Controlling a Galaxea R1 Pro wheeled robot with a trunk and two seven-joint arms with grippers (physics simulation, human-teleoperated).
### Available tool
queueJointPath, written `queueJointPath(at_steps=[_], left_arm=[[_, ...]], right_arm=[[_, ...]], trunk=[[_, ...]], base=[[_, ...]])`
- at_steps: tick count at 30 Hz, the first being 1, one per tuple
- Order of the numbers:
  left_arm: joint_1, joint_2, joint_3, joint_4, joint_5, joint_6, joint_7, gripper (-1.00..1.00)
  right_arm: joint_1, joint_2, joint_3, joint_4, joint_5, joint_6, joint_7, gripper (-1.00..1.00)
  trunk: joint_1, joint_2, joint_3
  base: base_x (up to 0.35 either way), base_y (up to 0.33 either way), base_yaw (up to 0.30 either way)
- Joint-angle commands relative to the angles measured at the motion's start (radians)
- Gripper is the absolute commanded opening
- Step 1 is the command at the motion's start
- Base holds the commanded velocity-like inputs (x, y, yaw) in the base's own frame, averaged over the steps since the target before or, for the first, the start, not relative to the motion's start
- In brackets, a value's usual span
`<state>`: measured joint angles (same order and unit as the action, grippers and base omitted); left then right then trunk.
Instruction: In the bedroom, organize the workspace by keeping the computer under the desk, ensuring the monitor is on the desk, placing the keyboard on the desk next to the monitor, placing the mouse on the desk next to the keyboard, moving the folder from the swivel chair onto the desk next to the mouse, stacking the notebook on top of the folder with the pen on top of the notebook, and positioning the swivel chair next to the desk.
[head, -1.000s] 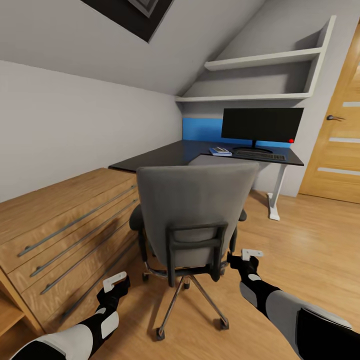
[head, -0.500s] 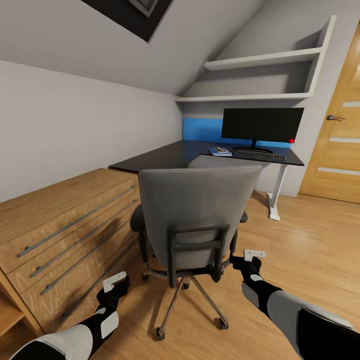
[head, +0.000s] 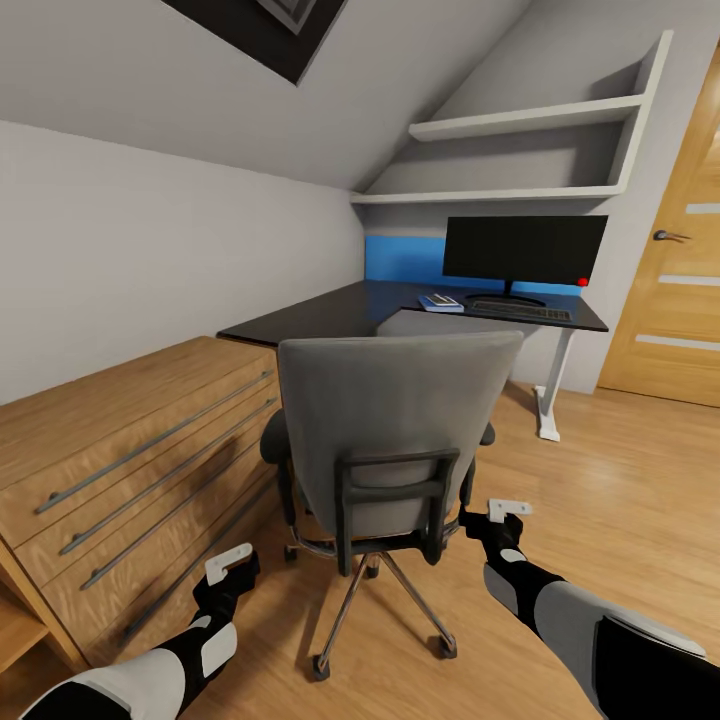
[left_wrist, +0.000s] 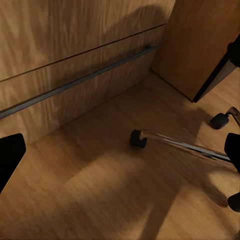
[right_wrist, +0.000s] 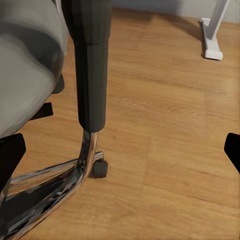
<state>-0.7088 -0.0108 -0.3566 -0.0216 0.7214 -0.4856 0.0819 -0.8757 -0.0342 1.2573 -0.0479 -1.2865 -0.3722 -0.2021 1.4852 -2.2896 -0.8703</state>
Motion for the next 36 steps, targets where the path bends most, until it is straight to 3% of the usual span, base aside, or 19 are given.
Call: queueJointPath(at_steps=[1,21,23,26,27,32,36], left_arm=[[0.000,0.000,-0.008,0.000,0.000,-0.002,0.009,1.00],[0.000,0.000,-0.008,-0.003,0.002,0.012,0.012,1.00],[-0.001,-0.001,-0.008,-0.082,0.000,0.149,0.024,1.00],[-0.001,0.001,-0.008,-0.164,0.000,0.256,0.052,1.00],[-0.001,0.002,-0.008,-0.222,0.000,0.322,0.087,1.00],[-0.001,0.007,-0.005,-0.365,0.000,0.421,0.213,1.00],[-0.001,0.009,-0.002,-0.445,0.002,0.449,0.273,1.00]], right_arm=[[0.000,-0.001,0.009,-0.003,-0.005,0.000,-0.008,1.00],[0.000,0.000,0.012,-0.004,-0.004,-0.002,-0.007,1.00],[0.000,0.002,0.013,-0.004,-0.004,-0.002,-0.007,1.00],[0.000,0.002,0.013,-0.004,-0.004,-0.002,-0.007,1.00],[0.000,0.002,0.013,-0.004,-0.004,-0.002,-0.007,1.00],[0.000,0.002,0.013,-0.004,-0.004,-0.002,-0.007,1.00],[0.000,0.002,0.013,-0.004,-0.004,-0.002,-0.007,1.00]], trunk=[[0.000,0.000,-0.001],[0.000,0.000,-0.001],[0.000,0.000,-0.001],[0.000,0.000,-0.001],[0.000,0.000,-0.001],[0.000,0.000,-0.001],[0.000,0.000,-0.001]], base=[[0.000,0.000,0.000],[0.026,0.000,0.000],[0.001,0.000,0.000],[0.000,0.000,0.000],[0.000,0.000,0.000],[0.000,0.000,0.000],[0.000,0.000,0.000]])
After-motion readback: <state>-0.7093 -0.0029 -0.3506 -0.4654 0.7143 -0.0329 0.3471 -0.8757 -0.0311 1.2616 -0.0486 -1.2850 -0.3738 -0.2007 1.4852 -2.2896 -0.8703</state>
